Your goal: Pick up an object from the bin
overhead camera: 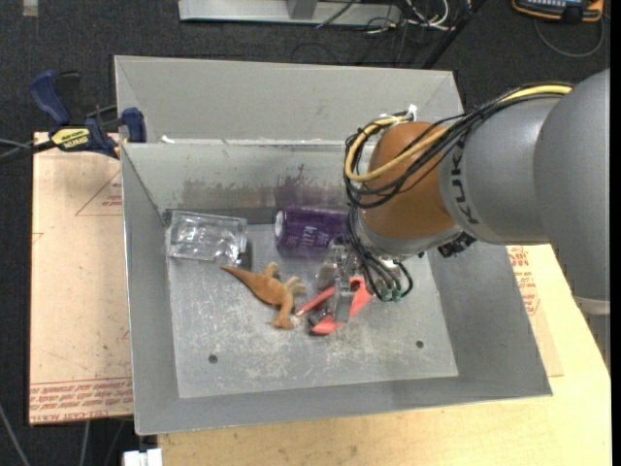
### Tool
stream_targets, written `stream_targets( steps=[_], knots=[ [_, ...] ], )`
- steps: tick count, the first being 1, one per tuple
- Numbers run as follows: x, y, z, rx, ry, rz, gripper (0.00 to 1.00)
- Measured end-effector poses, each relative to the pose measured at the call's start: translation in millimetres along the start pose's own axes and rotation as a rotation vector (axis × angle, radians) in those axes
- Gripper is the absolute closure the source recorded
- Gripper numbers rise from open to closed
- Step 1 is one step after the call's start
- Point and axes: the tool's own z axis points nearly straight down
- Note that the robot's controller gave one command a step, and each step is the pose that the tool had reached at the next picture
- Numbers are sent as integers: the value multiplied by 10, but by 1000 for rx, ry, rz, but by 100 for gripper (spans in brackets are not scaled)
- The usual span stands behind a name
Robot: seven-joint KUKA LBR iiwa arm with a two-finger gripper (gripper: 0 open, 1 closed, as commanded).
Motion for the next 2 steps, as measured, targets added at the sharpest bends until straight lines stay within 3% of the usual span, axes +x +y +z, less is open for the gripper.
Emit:
stream_targets(
  steps=[1,2],
  knots=[
    [0,-1,0,0,0,0,100],
    [-29,-73,-1071,-1,-1,-21,100]
  ],
)
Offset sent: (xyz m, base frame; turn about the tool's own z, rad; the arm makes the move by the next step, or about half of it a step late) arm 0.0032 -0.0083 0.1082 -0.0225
